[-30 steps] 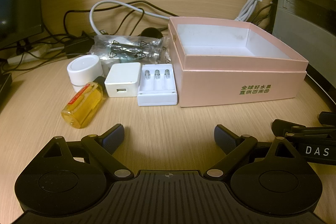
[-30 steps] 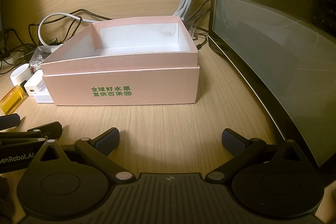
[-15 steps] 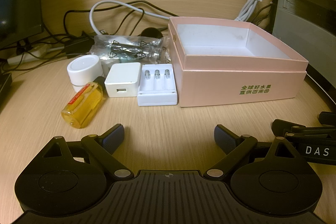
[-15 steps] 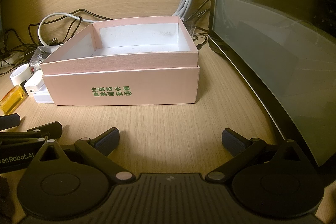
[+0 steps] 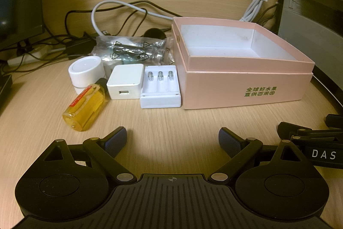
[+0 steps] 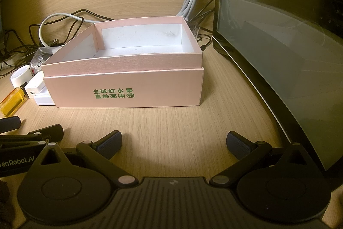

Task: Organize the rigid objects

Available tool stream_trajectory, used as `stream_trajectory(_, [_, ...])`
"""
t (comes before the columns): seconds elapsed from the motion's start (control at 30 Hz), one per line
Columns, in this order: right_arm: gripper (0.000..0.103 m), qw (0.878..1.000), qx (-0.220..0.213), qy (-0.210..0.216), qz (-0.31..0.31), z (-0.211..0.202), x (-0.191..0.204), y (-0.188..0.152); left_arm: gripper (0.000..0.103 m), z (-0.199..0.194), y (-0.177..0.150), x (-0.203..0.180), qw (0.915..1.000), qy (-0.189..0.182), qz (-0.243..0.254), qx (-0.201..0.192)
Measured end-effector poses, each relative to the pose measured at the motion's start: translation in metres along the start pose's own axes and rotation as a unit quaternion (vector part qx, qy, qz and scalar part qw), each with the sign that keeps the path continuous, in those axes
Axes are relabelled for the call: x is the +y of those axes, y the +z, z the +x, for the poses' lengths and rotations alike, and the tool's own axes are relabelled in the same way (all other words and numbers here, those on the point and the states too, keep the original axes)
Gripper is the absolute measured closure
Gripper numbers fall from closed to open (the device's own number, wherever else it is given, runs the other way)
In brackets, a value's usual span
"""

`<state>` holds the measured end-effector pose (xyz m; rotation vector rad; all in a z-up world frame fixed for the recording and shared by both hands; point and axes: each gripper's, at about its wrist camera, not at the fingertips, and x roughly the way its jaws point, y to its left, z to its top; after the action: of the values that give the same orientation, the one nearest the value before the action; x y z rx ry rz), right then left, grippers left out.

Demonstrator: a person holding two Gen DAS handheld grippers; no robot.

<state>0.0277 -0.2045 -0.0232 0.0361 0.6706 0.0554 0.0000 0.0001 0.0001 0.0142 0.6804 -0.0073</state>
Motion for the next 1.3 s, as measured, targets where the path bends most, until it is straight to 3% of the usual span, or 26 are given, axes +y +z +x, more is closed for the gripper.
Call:
stream_trajectory(0.6, [0.000, 1.000, 0.000, 0.000, 0.000, 0.000, 0.000, 0.000, 0.006, 0.001, 0.003, -0.001, 1.0000, 0.003, -0.001, 0.000])
stream_trajectory(0.77, [0.000, 1.000, 0.001, 0.000, 0.000, 0.000, 0.000, 0.000, 0.011, -0.003, 0.005, 0.001, 1.0000, 0.002, 0.004, -0.001])
stream_trajectory(0.9, [0.000, 1.000, 0.001, 0.000, 0.000, 0.000, 0.000, 0.000, 0.011, -0.029, 0.023, 0.030, 0.9958, 0.048, -0.020, -0.075])
stream_trajectory(0.97, [0.000, 1.000, 0.001, 0.000, 0.000, 0.000, 0.000, 0.000, 0.011, -0.032, 0.038, 0.055, 0.9926, 0.065, -0.044, -0.093])
stream_trajectory(1.07, [0.000, 1.000, 0.001, 0.001, 0.000, 0.001, 0.003, 0.001, 0.011, -0.010, 0.059, 0.087, 0.9949, 0.071, -0.052, -0.050])
stream_trajectory(1.17, [0.000, 1.000, 0.001, 0.010, -0.007, 0.003, 0.005, 0.002, 0.014, 0.015, 0.068, 0.108, 0.9963, 0.043, -0.072, 0.016])
stream_trajectory(1.23, [0.000, 1.000, 0.000, 0.016, -0.008, 0.001, 0.004, 0.002, 0.016, 0.019, 0.068, 0.115, 0.9957, 0.018, -0.088, 0.025])
stream_trajectory(1.3, [0.000, 1.000, 0.007, 0.019, -0.012, -0.001, 0.002, 0.003, 0.016, 0.019, 0.064, 0.111, 0.9972, 0.013, -0.070, 0.022])
